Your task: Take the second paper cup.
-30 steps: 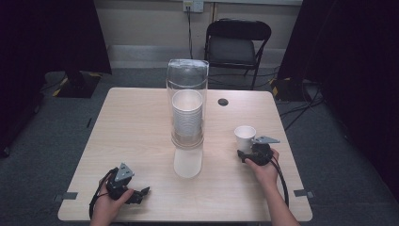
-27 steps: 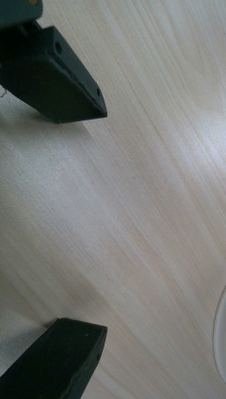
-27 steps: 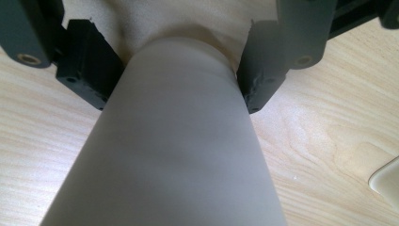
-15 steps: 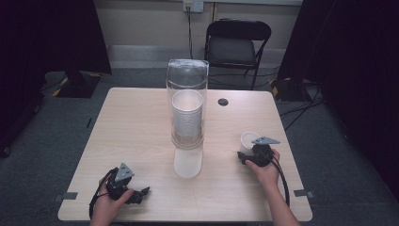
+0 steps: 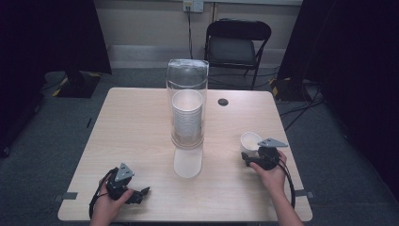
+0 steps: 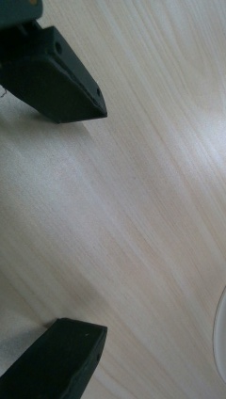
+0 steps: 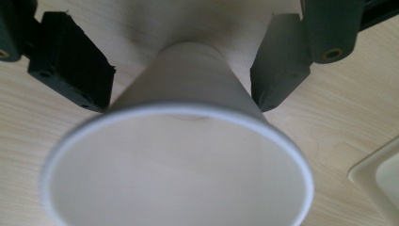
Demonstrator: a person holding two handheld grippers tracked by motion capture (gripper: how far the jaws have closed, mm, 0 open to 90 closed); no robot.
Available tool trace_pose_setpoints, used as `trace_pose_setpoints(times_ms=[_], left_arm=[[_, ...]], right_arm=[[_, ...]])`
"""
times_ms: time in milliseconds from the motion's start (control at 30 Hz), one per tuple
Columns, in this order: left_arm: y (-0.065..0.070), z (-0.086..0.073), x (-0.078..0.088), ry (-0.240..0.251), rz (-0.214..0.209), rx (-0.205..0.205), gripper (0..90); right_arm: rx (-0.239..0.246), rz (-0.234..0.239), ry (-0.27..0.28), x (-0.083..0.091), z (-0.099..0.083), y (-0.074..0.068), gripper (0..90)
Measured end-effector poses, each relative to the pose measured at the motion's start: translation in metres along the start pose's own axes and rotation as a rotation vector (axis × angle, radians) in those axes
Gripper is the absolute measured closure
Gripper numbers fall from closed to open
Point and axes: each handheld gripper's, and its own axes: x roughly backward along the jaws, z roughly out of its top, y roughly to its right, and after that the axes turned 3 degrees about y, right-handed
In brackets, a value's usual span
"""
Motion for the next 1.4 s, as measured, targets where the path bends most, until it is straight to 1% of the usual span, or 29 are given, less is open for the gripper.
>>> trace_pose_setpoints(times_ms=[67,100,200,233,267,367,433,500,533,633,700,767,867,933,1000,1267,1400], left_arm=[[0.0,0.0,0.0,0.0,0.0,0.001,0.0],[0.0,0.0,0.0,-0.003,0.0,-0.003,0.0],[0.0,0.0,0.0,-0.003,0.001,-0.004,0.0],[0.0,0.0,0.0,-0.003,0.002,-0.005,0.0],[0.0,0.0,0.0,0.0,0.002,-0.002,0.0],[0.0,0.0,0.0,0.0,0.0,0.0,0.0],[0.0,0.0,0.0,0.0,0.0,0.0,0.0],[0.0,0.0,0.0,0.0,0.0,0.0,0.0],[0.0,0.0,0.0,0.0,0.0,0.0,0.0],[0.0,0.0,0.0,0.0,0.0,0.0,0.0],[0.0,0.0,0.0,0.0,0.0,0.0,0.0],[0.0,0.0,0.0,0.0,0.0,0.0,0.0],[0.0,0.0,0.0,0.0,0.0,0.0,0.0],[0.0,0.0,0.0,0.0,0.0,0.001,0.0],[0.0,0.0,0.0,0.0,0.0,0.001,0.0],[0.0,0.0,0.0,0.0,0.0,0.001,0.0],[0.0,0.0,0.0,0.0,0.001,-0.002,0.0]], right_arm=[[-0.019,0.006,0.012,0.008,-0.002,0.002,21.4],[-0.019,0.002,0.02,0.012,-0.004,0.003,21.0],[-0.036,0.022,0.024,0.021,-0.011,0.005,20.9],[-0.034,0.021,0.018,0.023,-0.013,0.005,20.8],[-0.03,0.025,0.023,0.026,-0.016,0.005,21.5],[-0.035,0.044,0.02,0.033,-0.022,0.003,21.5],[-0.022,0.055,0.015,0.036,-0.025,-0.001,21.4],[0.006,0.065,0.024,0.039,-0.025,-0.006,22.2],[0.004,0.077,0.028,0.04,-0.024,-0.009,22.5],[0.0,0.107,0.028,0.04,-0.023,-0.016,23.1],[-0.023,0.123,0.025,0.038,-0.022,-0.021,22.9],[-0.019,0.141,0.032,0.037,-0.019,-0.027,23.0],[0.012,0.165,0.027,0.035,-0.013,-0.037,23.2],[0.019,0.182,0.022,0.033,-0.009,-0.042,23.3],[0.037,0.194,0.024,0.031,-0.004,-0.048,23.4],[0.061,0.246,0.032,0.026,0.013,-0.069,23.3],[0.068,0.263,0.029,0.023,0.018,-0.078,23.2]])
